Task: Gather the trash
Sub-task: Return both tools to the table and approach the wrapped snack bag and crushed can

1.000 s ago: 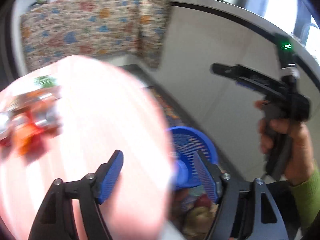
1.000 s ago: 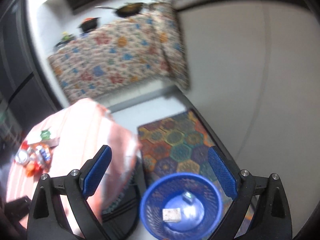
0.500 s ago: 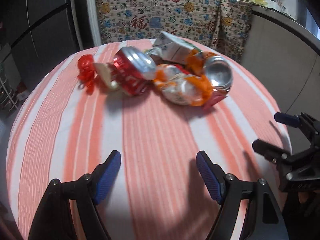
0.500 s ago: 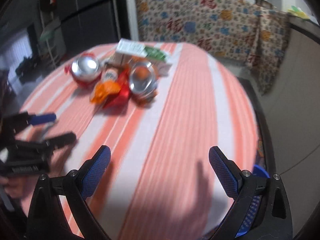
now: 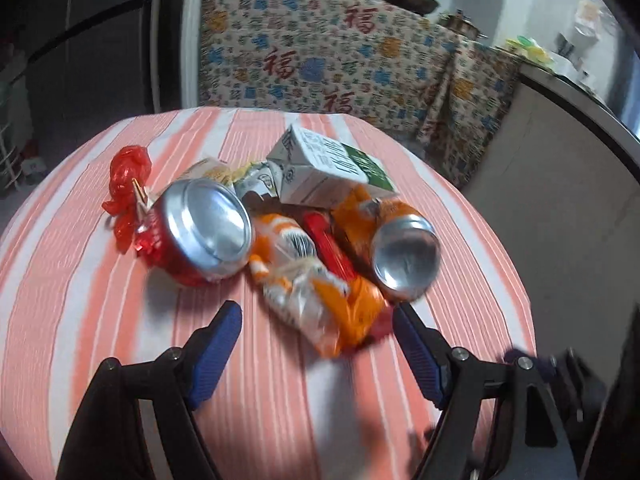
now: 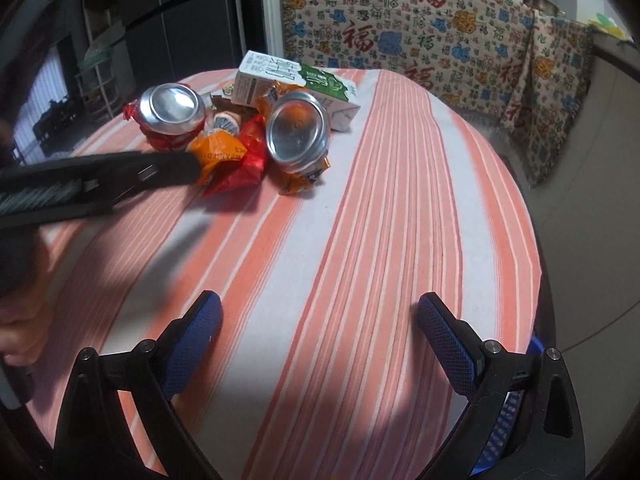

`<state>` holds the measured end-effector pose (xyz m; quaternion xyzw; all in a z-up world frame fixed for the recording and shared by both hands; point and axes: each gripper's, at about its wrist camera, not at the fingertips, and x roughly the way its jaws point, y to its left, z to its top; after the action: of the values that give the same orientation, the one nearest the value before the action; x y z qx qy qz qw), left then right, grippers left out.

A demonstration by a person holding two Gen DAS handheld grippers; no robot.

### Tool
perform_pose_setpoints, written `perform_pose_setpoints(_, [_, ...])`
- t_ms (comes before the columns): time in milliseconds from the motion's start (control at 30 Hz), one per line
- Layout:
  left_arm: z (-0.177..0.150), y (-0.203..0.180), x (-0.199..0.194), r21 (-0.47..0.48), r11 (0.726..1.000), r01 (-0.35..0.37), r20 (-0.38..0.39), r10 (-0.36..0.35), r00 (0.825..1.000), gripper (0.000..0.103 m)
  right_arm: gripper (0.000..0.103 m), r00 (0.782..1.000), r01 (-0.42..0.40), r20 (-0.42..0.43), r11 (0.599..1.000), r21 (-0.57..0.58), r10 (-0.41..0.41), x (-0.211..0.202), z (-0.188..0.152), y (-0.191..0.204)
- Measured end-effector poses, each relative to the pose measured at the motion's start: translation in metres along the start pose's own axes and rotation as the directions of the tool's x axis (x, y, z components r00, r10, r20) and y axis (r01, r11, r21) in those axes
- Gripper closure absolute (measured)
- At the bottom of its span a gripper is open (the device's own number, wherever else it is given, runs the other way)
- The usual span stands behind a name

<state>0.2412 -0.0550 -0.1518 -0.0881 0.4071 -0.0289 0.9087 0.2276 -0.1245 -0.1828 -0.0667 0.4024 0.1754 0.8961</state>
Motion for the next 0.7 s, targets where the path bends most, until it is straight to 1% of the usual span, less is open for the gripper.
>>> perform_pose_setpoints(67, [0.003, 0.007, 0.013, -0.065, 0.998, -0.006, -0.025, 0.004, 1.0, 0.024, 0.004, 1.0, -0.005, 0.012, 1.0, -0.004, 0.005, -0.003, 0.001, 0.0])
perform_pose_setpoints(100, [0.003, 0.013, 0.017, -0.093, 0.996, 0.001, -0.026, -0.004, 1.0, 0.024, 0.004, 1.0, -0.007, 0.016, 1.0, -0.003, 0.007, -0.003, 0.001, 0.0])
perform_pose_setpoints(133, [0.002, 0.018, 0.017, -0.125, 0.992, 0.018, -0.015, -0.02, 1.0, 0.027, 0.004, 1.0, -0.007, 0.019, 1.0, -0.002, 0.007, -0.004, 0.001, -0.001])
perform_pose_setpoints(167, [0.001, 0.024, 0.014, -0.144, 0.989, 0.04, 0.002, -0.04, 0.999, 0.046, 0.004, 1.0, -0.006, 0.022, 1.0, -0.001, 0.006, -0.005, 0.001, -0.002])
perform_pose_setpoints(200, [0.0, 0.028, 0.012, -0.147, 0.988, 0.047, 0.006, -0.047, 0.999, 0.06, 0.004, 1.0, -0.005, 0.024, 1.0, 0.0, 0.005, -0.006, 0.002, -0.003])
perform_pose_setpoints(233, [-0.001, 0.032, 0.011, -0.143, 0.989, 0.045, 0.004, -0.044, 0.999, 0.06, 0.004, 1.0, -0.005, 0.025, 1.0, 0.0, 0.005, -0.006, 0.001, -0.004])
perform_pose_setpoints(267, [-0.003, 0.035, 0.007, -0.137, 0.989, 0.049, 0.01, -0.048, 0.999, 0.063, 0.004, 1.0, -0.005, 0.026, 1.0, -0.001, 0.005, -0.008, 0.0, -0.005])
perform_pose_setpoints(333, [-0.008, 0.042, 0.0, -0.108, 0.993, 0.042, 0.012, -0.041, 0.999, 0.064, 0.004, 1.0, -0.004, 0.025, 1.0, 0.001, 0.004, -0.007, 0.0, -0.008])
perform_pose_setpoints(467, [-0.021, 0.064, -0.021, -0.073, 0.996, 0.043, -0.011, -0.044, 0.999, 0.064, 0.004, 1.0, -0.009, 0.023, 1.0, 0.028, 0.009, -0.008, 0.002, -0.014])
perform_pose_setpoints(567, [-0.037, 0.075, -0.042, -0.004, 1.0, 0.025, -0.024, -0.025, 0.999, 0.062, 0.004, 0.999, -0.019, 0.032, 0.999, 0.038, 0.018, -0.011, 0.004, -0.016])
perform_pose_setpoints(600, [-0.042, 0.078, -0.047, 0.019, 1.0, 0.019, -0.035, -0.018, 0.999, 0.059, 0.004, 0.999, -0.018, 0.035, 0.999, 0.036, 0.016, -0.012, 0.005, -0.016])
perform_pose_setpoints(633, [-0.047, 0.079, -0.05, 0.043, 0.999, 0.017, -0.046, -0.015, 0.999, 0.059, 0.004, 0.999, -0.018, 0.036, 0.999, 0.035, 0.017, -0.012, 0.006, -0.015])
perform_pose_setpoints(667, [-0.051, 0.078, -0.052, 0.066, 0.998, 0.013, -0.06, -0.01, 0.998, 0.052, 0.004, 0.999, -0.02, 0.04, 0.999, 0.036, 0.019, -0.012, 0.008, -0.016])
perform_pose_setpoints(700, [-0.055, 0.078, -0.052, 0.082, 0.997, 0.01, -0.069, -0.005, 0.998, 0.044, 0.004, 0.999, -0.023, 0.044, 0.999, 0.041, 0.021, -0.012, 0.011, -0.017])
